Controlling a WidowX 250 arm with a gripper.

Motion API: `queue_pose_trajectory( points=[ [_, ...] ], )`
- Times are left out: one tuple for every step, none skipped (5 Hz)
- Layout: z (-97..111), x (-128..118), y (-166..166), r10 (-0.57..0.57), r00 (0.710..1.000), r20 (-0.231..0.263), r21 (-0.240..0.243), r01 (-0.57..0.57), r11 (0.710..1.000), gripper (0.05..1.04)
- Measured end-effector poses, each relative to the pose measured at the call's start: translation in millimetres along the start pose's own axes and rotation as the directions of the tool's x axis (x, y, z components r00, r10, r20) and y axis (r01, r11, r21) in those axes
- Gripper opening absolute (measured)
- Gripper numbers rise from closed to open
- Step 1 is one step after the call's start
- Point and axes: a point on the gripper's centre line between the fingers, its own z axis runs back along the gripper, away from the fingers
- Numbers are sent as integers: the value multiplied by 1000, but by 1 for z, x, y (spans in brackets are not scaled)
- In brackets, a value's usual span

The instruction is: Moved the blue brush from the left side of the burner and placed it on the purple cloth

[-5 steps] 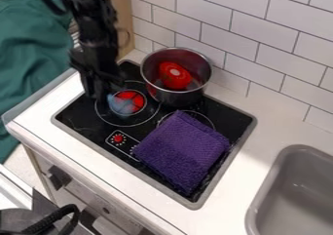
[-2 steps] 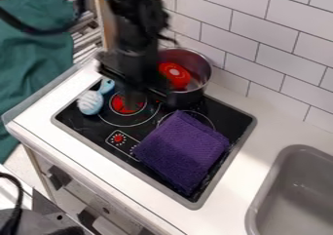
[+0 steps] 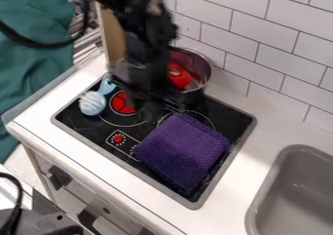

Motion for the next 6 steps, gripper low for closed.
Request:
queue_pose_trajectory(
  points=[
    [-11,-7,37,74,997,-24,12,-74,997,796],
    [-26,-11,69,142,989,-48,22,-141,990,1014],
    [-45,-7,80,158,984,-85,21,-157,987,1011],
    [-68,2,86,162,978,-130,26,-160,987,1009],
    [-82,19,91,166,975,-150,35,-162,986,1008],
    [-94,34,93,155,975,-157,45,-150,988,950]
  ],
)
